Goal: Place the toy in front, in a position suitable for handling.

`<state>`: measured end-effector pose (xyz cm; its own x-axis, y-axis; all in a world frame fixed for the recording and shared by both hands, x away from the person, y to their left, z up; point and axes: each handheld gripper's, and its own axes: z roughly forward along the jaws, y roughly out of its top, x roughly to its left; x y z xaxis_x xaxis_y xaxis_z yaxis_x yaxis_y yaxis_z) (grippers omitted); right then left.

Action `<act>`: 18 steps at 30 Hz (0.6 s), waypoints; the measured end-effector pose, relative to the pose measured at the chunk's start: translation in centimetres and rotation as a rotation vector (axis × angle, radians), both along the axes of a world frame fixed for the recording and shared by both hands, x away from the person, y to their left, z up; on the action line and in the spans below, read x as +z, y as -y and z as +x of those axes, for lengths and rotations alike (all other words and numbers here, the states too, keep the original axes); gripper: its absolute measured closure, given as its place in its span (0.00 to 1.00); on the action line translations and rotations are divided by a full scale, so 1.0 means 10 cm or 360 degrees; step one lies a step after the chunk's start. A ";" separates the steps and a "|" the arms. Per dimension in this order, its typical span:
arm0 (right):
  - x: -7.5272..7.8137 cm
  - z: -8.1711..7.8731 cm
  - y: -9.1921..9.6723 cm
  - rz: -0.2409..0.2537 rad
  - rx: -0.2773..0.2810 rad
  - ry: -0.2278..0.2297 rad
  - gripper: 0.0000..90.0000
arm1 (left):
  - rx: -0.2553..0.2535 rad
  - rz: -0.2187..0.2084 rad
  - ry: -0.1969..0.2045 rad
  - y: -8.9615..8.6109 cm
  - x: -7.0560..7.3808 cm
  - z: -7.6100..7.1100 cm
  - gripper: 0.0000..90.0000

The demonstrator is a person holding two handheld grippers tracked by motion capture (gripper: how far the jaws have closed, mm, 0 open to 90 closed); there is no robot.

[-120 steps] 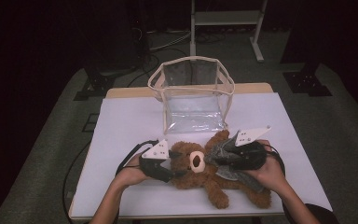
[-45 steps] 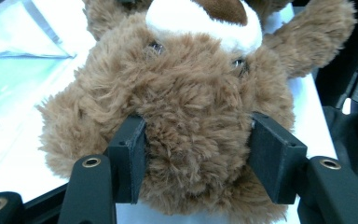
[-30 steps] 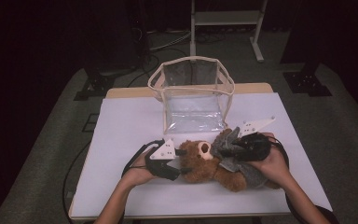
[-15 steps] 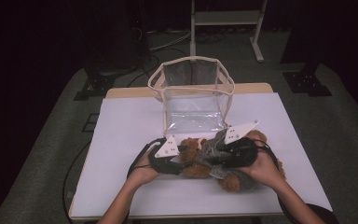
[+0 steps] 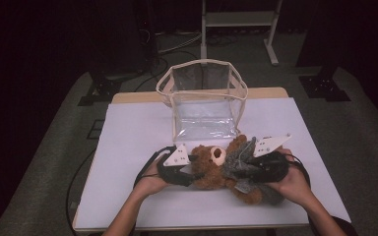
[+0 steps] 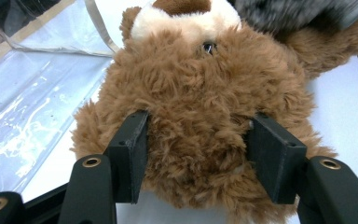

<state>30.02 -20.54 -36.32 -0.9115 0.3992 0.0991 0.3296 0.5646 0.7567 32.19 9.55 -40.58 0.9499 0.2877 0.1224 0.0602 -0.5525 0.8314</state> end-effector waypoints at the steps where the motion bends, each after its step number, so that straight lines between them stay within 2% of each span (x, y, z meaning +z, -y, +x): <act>1: 0.05 0.00 -0.03 0.0013 0.0017 0.0010 0.79 | -0.0001 0.0000 0.0001 0.00 0.00 0.00 0.47; 4: 0.18 0.00 -0.15 0.0083 0.0083 0.0034 0.79 | 0.0001 0.0001 0.0010 0.01 0.01 0.00 0.47; 6: 0.19 0.00 -0.24 0.0084 0.0112 0.0047 0.79 | 0.0009 -0.0002 0.0013 0.01 0.00 0.00 0.47; 10: 0.05 0.03 -0.39 0.0030 0.0146 0.0021 0.79 | 0.0031 -0.0007 0.0016 0.00 -0.01 0.00 0.47; 13: -0.07 0.03 -0.39 -0.0040 0.0115 0.0033 0.79 | 0.0054 0.0003 0.0028 0.01 -0.01 0.01 0.46; 15: -0.12 0.05 -0.34 -0.0028 0.0088 0.0033 0.79 | 0.0060 -0.0007 0.0018 0.00 -0.01 0.02 0.46; 18: -0.16 0.05 -0.23 -0.0091 0.0026 0.0060 0.79 | 0.0047 -0.0016 -0.0002 -0.04 0.01 0.03 0.45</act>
